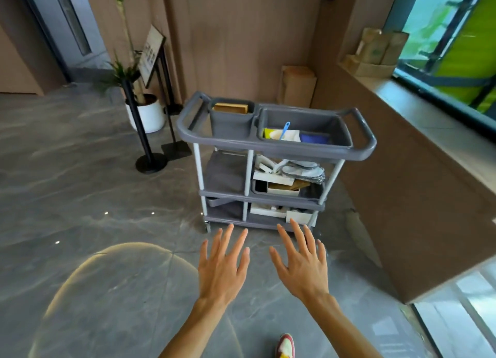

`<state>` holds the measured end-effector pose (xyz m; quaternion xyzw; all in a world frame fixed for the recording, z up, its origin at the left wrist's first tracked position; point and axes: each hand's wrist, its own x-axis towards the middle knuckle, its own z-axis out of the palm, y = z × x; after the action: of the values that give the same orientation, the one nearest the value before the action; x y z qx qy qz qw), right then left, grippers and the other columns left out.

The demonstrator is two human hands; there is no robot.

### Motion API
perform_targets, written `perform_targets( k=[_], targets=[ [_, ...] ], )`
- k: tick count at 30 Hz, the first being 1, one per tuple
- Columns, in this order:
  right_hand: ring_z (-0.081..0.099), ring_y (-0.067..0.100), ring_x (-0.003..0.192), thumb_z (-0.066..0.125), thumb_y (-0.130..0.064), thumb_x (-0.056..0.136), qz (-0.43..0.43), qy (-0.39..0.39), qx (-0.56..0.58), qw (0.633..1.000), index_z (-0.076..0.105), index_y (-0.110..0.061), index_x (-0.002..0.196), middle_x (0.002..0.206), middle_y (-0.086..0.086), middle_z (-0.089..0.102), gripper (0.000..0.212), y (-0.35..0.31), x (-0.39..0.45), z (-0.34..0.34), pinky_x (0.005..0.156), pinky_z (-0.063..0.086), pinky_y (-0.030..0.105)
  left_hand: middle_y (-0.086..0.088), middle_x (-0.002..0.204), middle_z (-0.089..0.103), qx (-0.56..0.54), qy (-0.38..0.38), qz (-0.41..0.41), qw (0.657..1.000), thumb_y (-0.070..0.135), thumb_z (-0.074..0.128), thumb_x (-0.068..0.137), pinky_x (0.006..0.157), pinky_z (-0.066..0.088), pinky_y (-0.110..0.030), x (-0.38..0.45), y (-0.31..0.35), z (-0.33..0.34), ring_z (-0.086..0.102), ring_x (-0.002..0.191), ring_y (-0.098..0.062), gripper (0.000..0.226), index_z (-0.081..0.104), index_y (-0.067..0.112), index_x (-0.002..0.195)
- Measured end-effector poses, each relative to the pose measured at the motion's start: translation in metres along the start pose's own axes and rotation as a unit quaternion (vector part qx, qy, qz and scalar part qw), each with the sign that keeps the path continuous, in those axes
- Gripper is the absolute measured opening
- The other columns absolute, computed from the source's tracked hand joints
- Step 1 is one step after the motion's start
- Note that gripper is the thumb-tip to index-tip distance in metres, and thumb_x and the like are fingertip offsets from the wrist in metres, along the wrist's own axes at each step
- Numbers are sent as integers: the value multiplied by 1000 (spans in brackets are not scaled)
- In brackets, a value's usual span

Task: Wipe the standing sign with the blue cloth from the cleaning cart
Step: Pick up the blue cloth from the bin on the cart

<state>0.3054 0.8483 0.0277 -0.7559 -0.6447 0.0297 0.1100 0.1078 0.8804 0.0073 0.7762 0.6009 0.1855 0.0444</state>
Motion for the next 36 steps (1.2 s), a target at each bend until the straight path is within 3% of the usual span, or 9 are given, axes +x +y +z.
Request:
perform_targets(
  k=[10, 15, 20, 24, 29, 36],
  targets=[
    [-6, 19, 157, 18, -73, 96, 0, 27, 9, 1000, 6, -48, 158, 170, -12, -6, 67, 74, 119, -1, 127, -3, 53, 3, 162, 33, 7, 3, 30, 1000, 51, 31, 103, 117, 28, -54, 134, 58, 45, 30, 150, -20, 50, 39, 41, 150],
    [-7, 16, 157, 8, -75, 93, 1, 19, 30, 999, 3, -51, 157, 170, -14, -6, 68, 112, 173, -8, 127, 4, 56, 3, 163, 32, 16, 10, 25, 999, 52, 30, 102, 118, 28, -53, 194, 91, 58, 30, 149, -20, 50, 37, 43, 151],
    [8, 19, 158, 12, -75, 93, 13, 26, 40, 999, 15, -50, 156, 170, -11, 7, 68, 145, 221, -17, 125, 19, 53, 3, 164, 29, 18, 4, 22, 1000, 52, 27, 103, 118, 28, -54, 239, 118, 71, 28, 150, -20, 50, 35, 43, 152],
    [10, 19, 158, 5, -77, 91, 19, 32, 46, 998, 19, -50, 155, 170, -11, 9, 72, 164, 255, -15, 124, 22, 52, 4, 164, 29, 19, 6, 25, 999, 52, 25, 102, 118, 26, -53, 277, 129, 82, 27, 150, -20, 52, 36, 42, 152],
    [13, 20, 157, 13, -76, 93, 29, 31, 43, 998, 22, -49, 155, 170, -11, 13, 68, 183, 302, -9, 124, 16, 51, 1, 162, 33, 15, 3, 40, 999, 53, 23, 102, 117, 29, -55, 326, 140, 101, 33, 148, -21, 53, 38, 40, 151],
    [19, 19, 156, 23, -73, 95, 43, 37, 20, 998, 23, -46, 155, 168, -11, 19, 66, 213, 386, 5, 123, 24, 51, 1, 160, 37, -9, -16, 65, 998, 50, 27, 102, 114, 34, -55, 416, 156, 148, 36, 147, -23, 50, 43, 40, 148]
  ],
)
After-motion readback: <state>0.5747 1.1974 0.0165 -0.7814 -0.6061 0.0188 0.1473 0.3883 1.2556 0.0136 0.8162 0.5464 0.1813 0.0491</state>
